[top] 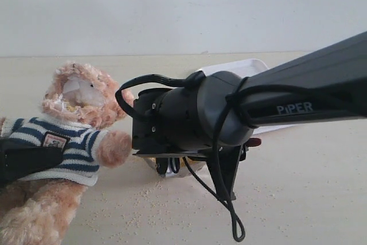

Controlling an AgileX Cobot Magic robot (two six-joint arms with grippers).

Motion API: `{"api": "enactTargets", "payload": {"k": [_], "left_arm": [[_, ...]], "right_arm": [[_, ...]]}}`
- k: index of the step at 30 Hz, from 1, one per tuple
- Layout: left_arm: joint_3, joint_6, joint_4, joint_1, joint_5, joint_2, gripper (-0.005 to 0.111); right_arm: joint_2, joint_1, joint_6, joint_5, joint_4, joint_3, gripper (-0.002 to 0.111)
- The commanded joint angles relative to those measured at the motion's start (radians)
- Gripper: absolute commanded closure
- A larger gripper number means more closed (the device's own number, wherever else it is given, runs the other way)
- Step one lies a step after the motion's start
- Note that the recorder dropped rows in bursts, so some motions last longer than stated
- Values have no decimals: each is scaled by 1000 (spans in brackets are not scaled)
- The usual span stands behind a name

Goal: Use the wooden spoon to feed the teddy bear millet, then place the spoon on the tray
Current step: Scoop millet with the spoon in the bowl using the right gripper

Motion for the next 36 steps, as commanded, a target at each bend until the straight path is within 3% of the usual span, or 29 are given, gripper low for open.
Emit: {"api": "enactTargets", "payload": {"k": [1, 36], "left_arm": [[-8, 7, -9, 3, 34, -1, 102], [-8, 7, -9, 3, 34, -1, 102]], "right_arm": [[-2, 9, -16, 5, 58, -18, 107], [-105, -139, -134, 5, 441, -61, 107]]}}
